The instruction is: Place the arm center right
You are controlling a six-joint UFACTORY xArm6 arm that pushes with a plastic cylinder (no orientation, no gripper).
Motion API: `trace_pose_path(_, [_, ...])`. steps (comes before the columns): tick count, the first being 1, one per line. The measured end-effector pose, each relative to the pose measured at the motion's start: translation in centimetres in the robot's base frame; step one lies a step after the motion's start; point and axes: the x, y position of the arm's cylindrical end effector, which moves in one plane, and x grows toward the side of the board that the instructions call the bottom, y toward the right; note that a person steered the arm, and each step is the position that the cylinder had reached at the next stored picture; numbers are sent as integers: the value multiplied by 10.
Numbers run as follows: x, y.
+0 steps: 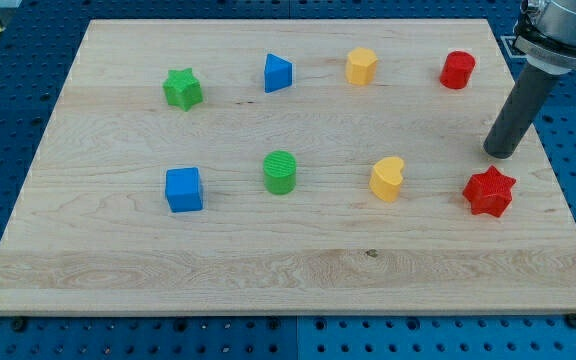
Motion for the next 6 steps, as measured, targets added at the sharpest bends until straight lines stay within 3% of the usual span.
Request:
trace_pose_path(3, [2,0])
trace_pose_path(4, [-29,6])
trace_pose_path(5, [-52,31])
trace_pose_path(6, [-34,69])
